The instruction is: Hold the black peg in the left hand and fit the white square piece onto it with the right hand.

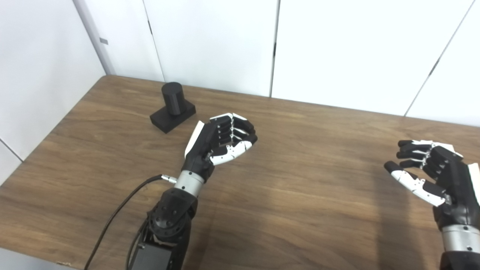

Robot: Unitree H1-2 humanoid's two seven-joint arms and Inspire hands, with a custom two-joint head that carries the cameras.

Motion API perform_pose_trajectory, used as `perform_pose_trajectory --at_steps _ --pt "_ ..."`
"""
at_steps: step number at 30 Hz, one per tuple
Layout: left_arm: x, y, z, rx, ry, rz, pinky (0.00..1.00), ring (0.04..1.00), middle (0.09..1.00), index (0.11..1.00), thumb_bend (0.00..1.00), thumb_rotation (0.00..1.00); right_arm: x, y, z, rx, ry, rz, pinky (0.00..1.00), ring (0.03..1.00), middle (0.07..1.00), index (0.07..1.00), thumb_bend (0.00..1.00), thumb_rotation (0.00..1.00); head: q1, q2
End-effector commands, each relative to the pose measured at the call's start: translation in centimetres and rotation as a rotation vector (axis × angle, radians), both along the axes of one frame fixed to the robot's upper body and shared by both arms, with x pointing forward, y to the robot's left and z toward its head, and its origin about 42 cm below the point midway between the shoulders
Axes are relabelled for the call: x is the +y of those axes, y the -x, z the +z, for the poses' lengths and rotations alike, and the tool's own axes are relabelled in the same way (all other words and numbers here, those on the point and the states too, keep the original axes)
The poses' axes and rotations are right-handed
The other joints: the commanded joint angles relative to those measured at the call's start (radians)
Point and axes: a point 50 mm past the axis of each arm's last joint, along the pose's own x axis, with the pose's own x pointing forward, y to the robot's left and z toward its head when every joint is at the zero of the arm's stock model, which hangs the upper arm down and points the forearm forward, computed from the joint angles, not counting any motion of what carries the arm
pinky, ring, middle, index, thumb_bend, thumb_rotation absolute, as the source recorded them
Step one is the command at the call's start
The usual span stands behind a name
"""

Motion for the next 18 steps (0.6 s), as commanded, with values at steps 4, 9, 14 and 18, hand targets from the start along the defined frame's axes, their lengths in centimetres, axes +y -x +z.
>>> perform_pose_trajectory --at_steps 4,9,14,18 --pt "0.1 -0.6 1.8 -0.109 -0.061 0.014 0.38 0.483 0.555 0.492 0.5 0.06 0.2 -0.1 2.2 -0.08 -0.005 0.015 0.53 0.613 0.649 0.491 0.5 0.11 0.0 0.003" --pt "1.4 -0.3 3.3 -0.19 -0.234 0.085 0.39 0.502 0.566 0.493 0.5 0.07 0.1 -0.2 2.3 -0.076 0.002 0.009 0.52 0.602 0.64 0.491 0.5 0.11 0.008 0.001" --pt "3.6 0.2 5.4 -0.233 -0.406 0.162 0.49 0.592 0.624 0.497 0.51 0.07 0.1 -0.5 2.5 -0.073 0.002 0.009 0.52 0.62 0.642 0.49 0.5 0.11 0.023 -0.003" --pt "5.4 0.0 6.9 -0.211 -0.544 0.221 0.52 0.635 0.673 0.498 0.51 0.07 0.1 -0.7 2.6 -0.067 -0.014 0.024 0.52 0.612 0.647 0.491 0.5 0.11 0.027 -0.005"
